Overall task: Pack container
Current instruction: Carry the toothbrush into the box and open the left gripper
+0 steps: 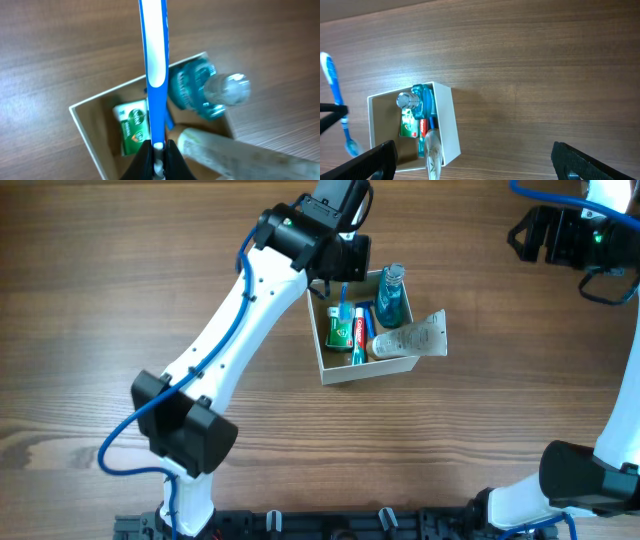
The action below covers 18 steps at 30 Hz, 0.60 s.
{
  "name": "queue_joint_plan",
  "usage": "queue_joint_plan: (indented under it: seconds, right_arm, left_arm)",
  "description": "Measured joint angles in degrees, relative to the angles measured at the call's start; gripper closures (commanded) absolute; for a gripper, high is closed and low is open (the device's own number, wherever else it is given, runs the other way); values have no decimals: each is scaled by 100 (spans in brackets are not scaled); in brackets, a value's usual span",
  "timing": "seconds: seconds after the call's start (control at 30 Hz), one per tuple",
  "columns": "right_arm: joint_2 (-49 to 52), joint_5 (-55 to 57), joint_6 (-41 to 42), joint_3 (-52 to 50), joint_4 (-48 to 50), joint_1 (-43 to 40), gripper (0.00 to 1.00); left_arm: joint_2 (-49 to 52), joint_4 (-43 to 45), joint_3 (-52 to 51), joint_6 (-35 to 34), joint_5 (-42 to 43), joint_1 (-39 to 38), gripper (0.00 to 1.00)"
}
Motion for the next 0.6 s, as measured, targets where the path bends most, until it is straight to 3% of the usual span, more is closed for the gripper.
queue_joint_plan:
  seconds: [0.1,0.4,0.53,0.6]
  right_arm:
    - [-2,0,0,0,0,0,0]
    - [0,0,0,0,0,0,0]
    - [0,0,0,0,0,0,0]
    - [0,0,0,0,0,0,0]
  left_arm:
    - [166,-125,0,52,-4,4,66]
    - [380,-251,-4,61,-22,4,51]
    - [380,-221,-4,72,-22,17,31]
    - [380,-162,-4,61,-20,50,3]
